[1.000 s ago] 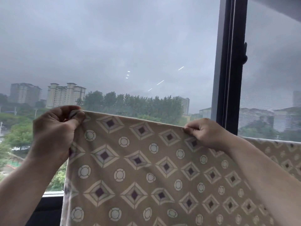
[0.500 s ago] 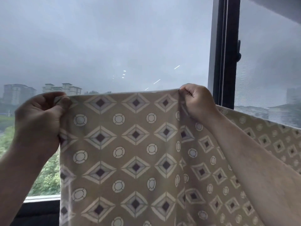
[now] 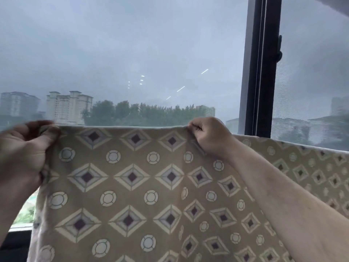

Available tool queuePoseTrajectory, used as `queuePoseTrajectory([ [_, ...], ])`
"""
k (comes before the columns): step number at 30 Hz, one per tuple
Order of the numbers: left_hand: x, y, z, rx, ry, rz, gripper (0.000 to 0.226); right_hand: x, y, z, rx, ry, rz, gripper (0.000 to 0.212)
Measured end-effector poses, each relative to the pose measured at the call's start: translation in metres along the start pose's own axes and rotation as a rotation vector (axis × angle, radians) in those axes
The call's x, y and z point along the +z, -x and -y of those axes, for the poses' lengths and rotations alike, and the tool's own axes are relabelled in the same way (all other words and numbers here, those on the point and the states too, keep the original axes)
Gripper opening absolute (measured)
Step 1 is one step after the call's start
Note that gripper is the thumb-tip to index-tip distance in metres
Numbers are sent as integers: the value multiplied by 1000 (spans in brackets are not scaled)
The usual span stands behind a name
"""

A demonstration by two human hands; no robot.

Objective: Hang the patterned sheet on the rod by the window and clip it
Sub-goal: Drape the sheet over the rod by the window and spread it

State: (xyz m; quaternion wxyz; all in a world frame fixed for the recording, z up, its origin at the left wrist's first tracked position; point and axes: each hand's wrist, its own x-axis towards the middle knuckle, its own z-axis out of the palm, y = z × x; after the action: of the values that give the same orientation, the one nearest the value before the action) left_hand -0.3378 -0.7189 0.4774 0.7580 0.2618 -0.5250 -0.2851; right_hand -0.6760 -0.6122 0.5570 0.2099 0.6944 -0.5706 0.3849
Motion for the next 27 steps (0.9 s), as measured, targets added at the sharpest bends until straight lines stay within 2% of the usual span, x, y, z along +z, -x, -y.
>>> queuePoseTrajectory([
  [1, -1, -1, 4, 0, -56, 30, 9, 1, 5, -2, -2, 3, 25, 31],
  [4, -5, 3, 20, -31, -201, -48, 24, 0, 16, -8, 5, -26, 85, 30],
  [8, -20, 25, 57, -62, -429, -24, 5, 2, 25, -8, 3, -30, 158, 34],
  [11, -38, 37, 95, 3, -753, -6, 15, 6, 33, -10, -28, 41, 118, 32],
  [13, -25, 61, 69, 71, -988, 53, 19, 8, 38, -10, -48, 112, 100, 30],
  [15, 9, 83, 23, 136, -1109, 37, 32, 9, 42, -11, -52, 173, 95, 28],
  [17, 41, 103, -14, 332, -1084, 88, 41, 9, 45, -11, -62, 198, 67, 26],
  [19, 80, 119, -36, 460, -920, 258, 34, 10, 48, -12, -67, 193, 63, 25],
  [21, 120, 123, -47, 528, -796, 419, 39, 9, 50, -14, -52, 143, 78, 27],
  [24, 167, 122, -49, 513, -800, 545, 39, 1, 54, -18, -4, -8, 52, 33],
  [27, 188, 119, -41, 454, -830, 604, 21, -16, 61, -29, 17, -18, 25, 34],
])
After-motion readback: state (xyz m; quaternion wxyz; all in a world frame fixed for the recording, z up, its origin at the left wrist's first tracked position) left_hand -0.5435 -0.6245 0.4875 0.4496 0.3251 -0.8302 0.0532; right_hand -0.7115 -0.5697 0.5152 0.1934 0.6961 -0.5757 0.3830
